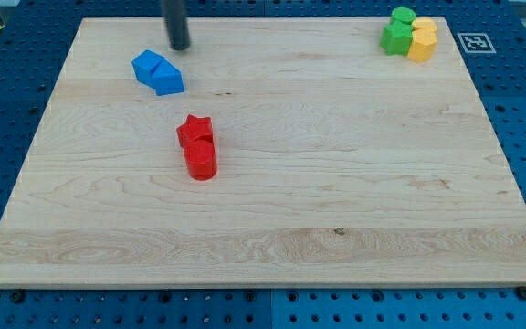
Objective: Push blue cube along with blue triangle towards center
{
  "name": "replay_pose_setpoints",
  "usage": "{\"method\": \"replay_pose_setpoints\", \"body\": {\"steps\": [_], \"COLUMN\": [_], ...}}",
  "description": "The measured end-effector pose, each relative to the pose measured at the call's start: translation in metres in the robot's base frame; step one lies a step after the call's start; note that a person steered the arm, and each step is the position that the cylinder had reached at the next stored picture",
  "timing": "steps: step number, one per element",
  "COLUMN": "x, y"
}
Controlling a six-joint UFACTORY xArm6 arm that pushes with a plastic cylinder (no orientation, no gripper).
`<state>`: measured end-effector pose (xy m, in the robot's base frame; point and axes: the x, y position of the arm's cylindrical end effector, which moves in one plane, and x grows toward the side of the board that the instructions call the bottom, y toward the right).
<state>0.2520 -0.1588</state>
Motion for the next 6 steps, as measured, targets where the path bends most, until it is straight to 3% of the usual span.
{"method": "replay_pose_setpoints", "body": {"steps": [1,2,4,6], "x": [-0.004,-0.002,0.038,0.047], "y": [-0.052,-0.068,-0.056,-0.008]}}
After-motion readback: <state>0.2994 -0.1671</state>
